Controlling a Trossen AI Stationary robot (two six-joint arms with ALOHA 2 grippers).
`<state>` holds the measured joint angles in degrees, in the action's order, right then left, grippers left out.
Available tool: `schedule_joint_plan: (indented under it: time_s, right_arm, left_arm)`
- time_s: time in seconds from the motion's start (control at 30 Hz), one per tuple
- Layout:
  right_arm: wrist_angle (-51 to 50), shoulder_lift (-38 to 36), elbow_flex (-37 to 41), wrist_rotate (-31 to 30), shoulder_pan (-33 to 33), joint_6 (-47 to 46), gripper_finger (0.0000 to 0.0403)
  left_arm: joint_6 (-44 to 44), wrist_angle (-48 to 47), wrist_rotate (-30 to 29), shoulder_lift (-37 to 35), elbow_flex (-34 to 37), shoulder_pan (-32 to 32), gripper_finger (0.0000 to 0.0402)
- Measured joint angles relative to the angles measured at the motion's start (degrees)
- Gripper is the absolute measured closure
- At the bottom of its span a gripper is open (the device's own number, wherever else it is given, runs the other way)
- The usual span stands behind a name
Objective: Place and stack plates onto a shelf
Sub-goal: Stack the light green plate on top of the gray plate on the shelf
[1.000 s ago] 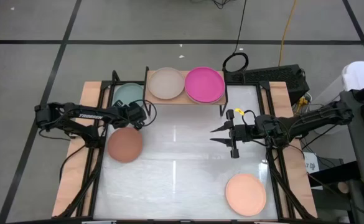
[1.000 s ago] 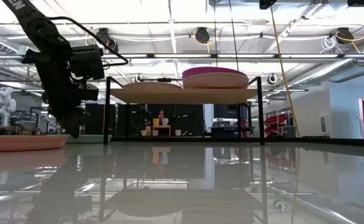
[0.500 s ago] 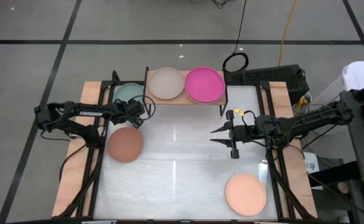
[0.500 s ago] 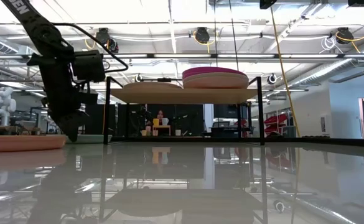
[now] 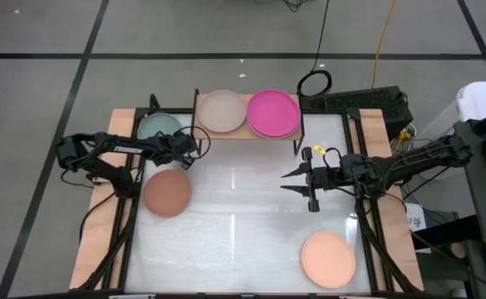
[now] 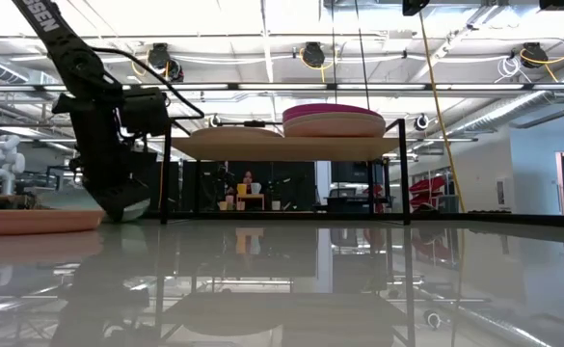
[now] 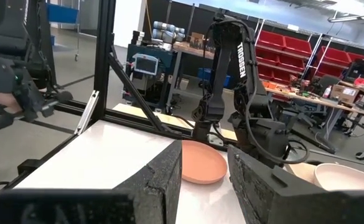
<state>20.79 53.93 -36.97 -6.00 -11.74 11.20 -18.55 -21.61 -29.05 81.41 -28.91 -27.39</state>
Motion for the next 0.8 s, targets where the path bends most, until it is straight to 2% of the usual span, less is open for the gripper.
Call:
schedule_joint_plan:
  time_s: [0.17,0.33,0.53,0.7,0.8]
  right_arm:
    - [-0.12,0.0,0.0,-0.05,0.01,-0.01,0.0289]
    - [-0.23,0.0,0.0,-0.02,0.0,-0.41,0.0289]
    - [-0.06,0.0,0.0,0.0,-0.01,-2.21,0.0289]
    - [-0.05,0.0,0.0,-0.09,-0.01,-2.18,0.0289]
    - [0.11,0.0,0.0,-0.14,0.0,-2.14,0.0289]
  left_arm:
    - [-2.9,-3.53,-0.49,-6.71,-0.5,2.72,0.0392]
    - [-6.22,-10.01,-3.59,-16.47,-2.84,5.93,0.0392]
    - [-7.06,-13.4,-8.65,-27.84,-7.08,9.79,0.0392]
    - [-2.33,-12.96,-12.15,-33.51,-12.34,10.71,0.0392]
    - [7.13,-6.85,-8.28,-33.9,-15.55,11.06,0.0392]
